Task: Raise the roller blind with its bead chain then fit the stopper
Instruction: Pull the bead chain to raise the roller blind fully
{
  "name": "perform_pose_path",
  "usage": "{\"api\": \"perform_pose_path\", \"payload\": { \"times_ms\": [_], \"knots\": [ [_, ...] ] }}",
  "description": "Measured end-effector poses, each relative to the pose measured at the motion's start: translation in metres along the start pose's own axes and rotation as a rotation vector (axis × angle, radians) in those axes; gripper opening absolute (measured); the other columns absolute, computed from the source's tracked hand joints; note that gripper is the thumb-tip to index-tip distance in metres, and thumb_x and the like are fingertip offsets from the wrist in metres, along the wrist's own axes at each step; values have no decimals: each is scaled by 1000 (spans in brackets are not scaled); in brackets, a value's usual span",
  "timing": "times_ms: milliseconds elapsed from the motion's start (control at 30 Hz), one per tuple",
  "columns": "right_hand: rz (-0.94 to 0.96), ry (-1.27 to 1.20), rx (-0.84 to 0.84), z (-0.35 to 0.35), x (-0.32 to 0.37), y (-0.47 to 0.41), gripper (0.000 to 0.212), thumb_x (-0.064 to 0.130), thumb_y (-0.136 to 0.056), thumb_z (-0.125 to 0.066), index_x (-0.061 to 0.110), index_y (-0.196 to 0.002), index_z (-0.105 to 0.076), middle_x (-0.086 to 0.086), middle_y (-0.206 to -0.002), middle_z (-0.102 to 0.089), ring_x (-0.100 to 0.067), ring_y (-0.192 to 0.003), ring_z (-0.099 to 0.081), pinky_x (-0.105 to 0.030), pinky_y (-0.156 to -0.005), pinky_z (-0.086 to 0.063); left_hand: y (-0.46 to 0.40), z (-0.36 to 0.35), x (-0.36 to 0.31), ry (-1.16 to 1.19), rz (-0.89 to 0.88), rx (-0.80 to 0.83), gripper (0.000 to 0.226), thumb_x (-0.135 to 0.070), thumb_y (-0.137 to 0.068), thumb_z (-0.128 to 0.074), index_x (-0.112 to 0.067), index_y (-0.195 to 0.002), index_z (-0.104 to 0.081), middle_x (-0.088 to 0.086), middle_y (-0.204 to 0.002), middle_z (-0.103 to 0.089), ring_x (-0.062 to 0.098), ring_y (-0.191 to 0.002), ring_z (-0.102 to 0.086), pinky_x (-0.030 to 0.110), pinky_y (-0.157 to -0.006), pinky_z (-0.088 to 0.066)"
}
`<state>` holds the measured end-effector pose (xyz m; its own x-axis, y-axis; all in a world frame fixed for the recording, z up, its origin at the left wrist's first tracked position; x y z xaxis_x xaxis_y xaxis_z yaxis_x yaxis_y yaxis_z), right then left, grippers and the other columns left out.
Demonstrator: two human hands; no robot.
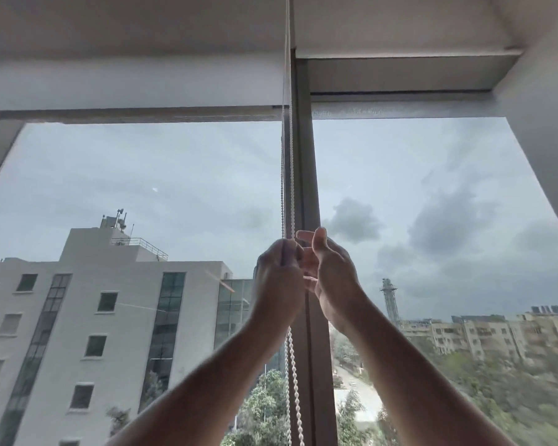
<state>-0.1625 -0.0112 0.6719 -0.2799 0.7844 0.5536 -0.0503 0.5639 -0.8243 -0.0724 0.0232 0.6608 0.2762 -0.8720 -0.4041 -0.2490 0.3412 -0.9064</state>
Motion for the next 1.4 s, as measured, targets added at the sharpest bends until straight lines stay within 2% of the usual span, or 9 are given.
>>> {"api": "perform_pose_path", "payload": {
  "times_ms": [67,200,400,500,700,933,1033,1167,1400],
  "knots": [
    [0,-24,-28,-3,13,-11,38,42,-105,-38,16,-107,-65,-1,-71,-72,-14,-68,-70,-28,-57,-53,9,1,3,-22,-70,-10,37,-17,-103,-41,-16,-78,-68,-11,-60,-62,1,-53,-54,15,-47,-39],
    [-18,-45,-31,-15,31,-34,35,41,-105,-42,12,-100,-61,-8,-71,-69,-19,-59,-69,-30,-50,-53,23,3,10,-78,-123,18,39,-16,-102,-39,-20,-65,-50,-13,-48,-43,4,-47,-36,18,-45,-27],
    [86,-54,-162,-35,50,-48,28,14,-94,-36,16,-79,-59,8,-39,-32,-9,-29,-26,-16,-34,-22,23,4,6,-67,-123,62,35,-14,-103,-42,-17,-69,-54,-8,-52,-41,3,-48,-33,20,-47,-26],
    [228,79,-249,-37,60,-42,29,16,-72,-30,24,-59,-55,6,-41,-33,-16,-35,-28,-24,-41,-25,22,5,3,32,-109,158,34,-15,-104,-41,-8,-77,-59,6,-57,-39,10,-49,-33,24,-48,-26],
    [352,227,-276,-27,62,-25,34,20,-77,-33,31,-56,-58,9,-41,-39,-24,-52,-35,-41,-57,-33,5,19,21,52,22,148,60,-50,-95,-28,-8,-87,-70,10,-78,-71,11,-69,-62,16,-63,-44],
    [415,299,-285,-11,49,0,42,9,-98,-37,22,-61,-51,7,-50,-46,-23,-56,-45,-34,-57,-35,-32,26,2,-98,-59,150,57,-58,-94,-26,-20,-90,-67,6,-87,-73,20,-82,-68,34,-70,-51],
    [466,282,-238,-17,43,15,49,10,-104,-38,25,-59,-49,20,-44,-52,1,-44,-50,-13,-44,-36,-43,18,-19,-98,-61,160,55,-49,-103,-27,-12,-101,-68,10,-94,-75,22,-89,-71,42,-75,-56],
    [488,286,-236,-21,26,26,49,5,-100,-42,28,-57,-49,21,-47,-50,0,-46,-41,-12,-47,-28,-54,9,-42,48,-22,116,49,-41,-106,-35,-6,-97,-68,10,-86,-72,16,-72,-68,22,-54,-54],
    [466,295,-114,-20,21,32,49,14,-104,-43,29,-58,-51,18,-45,-44,-2,-47,-35,-20,-48,-27,-57,-12,-60,356,133,207,31,-15,-102,-43,-11,-77,-60,-6,-51,-39,9,-39,-33,21,-39,-26]
  ]
}}
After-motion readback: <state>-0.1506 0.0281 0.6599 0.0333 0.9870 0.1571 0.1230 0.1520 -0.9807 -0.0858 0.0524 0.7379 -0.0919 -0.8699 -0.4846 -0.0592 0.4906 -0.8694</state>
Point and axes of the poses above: each hand's wrist, its own y-axis away from the middle knuckle, its own z-axis out of the back of the hand, x = y × z, the point moved 4 cm from there along -y, towards the middle knuckle
